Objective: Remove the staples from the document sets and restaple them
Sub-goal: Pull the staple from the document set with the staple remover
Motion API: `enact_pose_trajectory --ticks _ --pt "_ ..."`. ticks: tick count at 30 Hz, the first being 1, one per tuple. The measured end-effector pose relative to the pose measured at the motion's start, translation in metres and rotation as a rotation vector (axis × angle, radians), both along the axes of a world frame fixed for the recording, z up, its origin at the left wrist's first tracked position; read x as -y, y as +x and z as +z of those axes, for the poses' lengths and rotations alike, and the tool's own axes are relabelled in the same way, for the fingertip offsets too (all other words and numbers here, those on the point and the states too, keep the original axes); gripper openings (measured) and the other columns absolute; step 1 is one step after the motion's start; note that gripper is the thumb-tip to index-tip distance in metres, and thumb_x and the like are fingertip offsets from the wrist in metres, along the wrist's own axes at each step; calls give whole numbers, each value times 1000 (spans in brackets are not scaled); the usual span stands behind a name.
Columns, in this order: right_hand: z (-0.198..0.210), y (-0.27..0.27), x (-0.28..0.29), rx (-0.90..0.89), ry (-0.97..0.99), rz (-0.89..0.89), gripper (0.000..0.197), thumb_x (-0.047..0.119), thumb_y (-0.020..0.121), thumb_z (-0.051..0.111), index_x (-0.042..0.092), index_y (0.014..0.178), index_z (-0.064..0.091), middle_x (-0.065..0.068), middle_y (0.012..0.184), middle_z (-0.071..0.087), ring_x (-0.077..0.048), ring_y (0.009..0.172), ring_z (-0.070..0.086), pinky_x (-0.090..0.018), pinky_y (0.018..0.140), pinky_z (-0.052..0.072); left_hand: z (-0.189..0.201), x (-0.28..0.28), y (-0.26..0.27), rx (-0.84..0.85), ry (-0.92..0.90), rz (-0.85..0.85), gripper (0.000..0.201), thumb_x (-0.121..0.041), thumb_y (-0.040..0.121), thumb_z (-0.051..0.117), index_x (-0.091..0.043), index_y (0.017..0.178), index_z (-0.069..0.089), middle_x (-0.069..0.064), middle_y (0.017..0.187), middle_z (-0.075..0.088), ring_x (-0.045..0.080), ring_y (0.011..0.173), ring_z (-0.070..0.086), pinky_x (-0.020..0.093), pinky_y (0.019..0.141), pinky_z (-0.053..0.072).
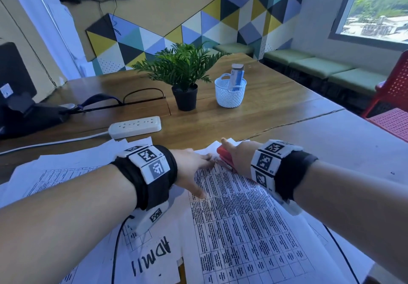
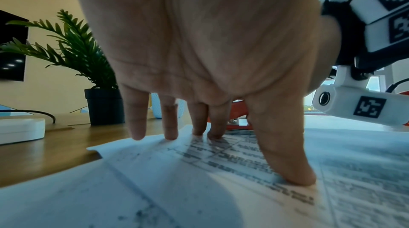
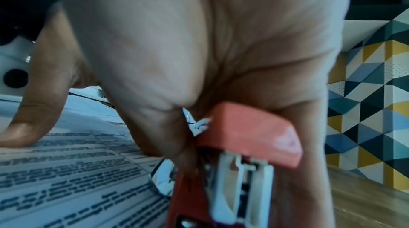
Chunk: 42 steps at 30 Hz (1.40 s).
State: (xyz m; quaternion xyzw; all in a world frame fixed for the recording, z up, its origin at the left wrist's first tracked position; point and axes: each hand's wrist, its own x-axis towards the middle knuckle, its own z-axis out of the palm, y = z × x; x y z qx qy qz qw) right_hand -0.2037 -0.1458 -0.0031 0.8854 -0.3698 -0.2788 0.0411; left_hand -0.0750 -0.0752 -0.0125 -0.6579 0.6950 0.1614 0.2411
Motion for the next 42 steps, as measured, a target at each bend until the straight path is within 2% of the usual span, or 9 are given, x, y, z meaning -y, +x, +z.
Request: enact_pose_trajectory --ticks 5,8,11,16,19,25,33,39,42 --pt "3 -2 -1 45 55 -27 73 19 100 39 10 150 -12 -13 148 34 -24 131 41 -28 103 33 0 -1 2 -9 7 2 90 -61 85 57 -29 155 11 -16 162 2 19 138 26 40 112 35" --pt "-4 4 5 55 -4 42 67 21 101 35 8 151 -7 -13 146 37 -27 125 48 -31 94 40 0 0 3 -10 8 6 90 -62 85 57 -31 155 10 -17 162 5 19 133 29 40 109 38" --pt "-11 6 6 67 21 40 58 18 101 36 8 150 7 -10 155 14 -27 128 45 -34 100 40 1 0 4 -26 8 13 90 -62 84 57 -34 155 9 -18 161 8 18 130 31 40 106 40" --pt "-21 -1 17 427 49 -37 40 29 98 41 15 135 37 -13 93 60 -29 83 61 -31 68 43 -1 0 5 -16 4 24 92 -64 83 57 -37 154 6 -20 161 8 17 128 31 36 99 43" --pt "-20 -1 21 395 3 -56 35 36 99 34 16 127 38 1 62 43 -14 51 42 -26 50 36 -2 1 5 4 -1 19 92 -65 83 56 -36 155 4 -20 161 8 17 128 31 36 98 44" --pt "-17 -3 28 359 57 -44 42 41 99 35 18 133 35 -11 100 62 -23 73 53 -28 62 44 -1 0 5 -14 1 28 93 -62 84 57 -37 154 1 -16 161 12 17 133 29 39 103 42" --pt "-15 -3 20 231 -33 47 39 33 102 29 16 137 27 0 78 50 -18 66 51 -28 59 43 2 -3 3 -38 -3 22 89 -56 87 58 -29 156 8 -8 164 1 20 146 21 36 117 27" --pt "-13 -19 21 235 22 34 53 34 99 36 27 146 13 -5 105 63 -21 79 55 -29 76 48 2 -38 21 46 -35 46 67 -50 96 44 -34 154 13 -9 163 4 16 149 16 40 121 19" --pt "-12 -24 7 256 45 62 52 34 98 38 28 145 16 -8 95 61 -22 75 57 -33 77 53 -2 -50 22 -22 -32 82 69 -44 98 44 -33 155 6 -10 163 -3 17 150 14 36 121 19"
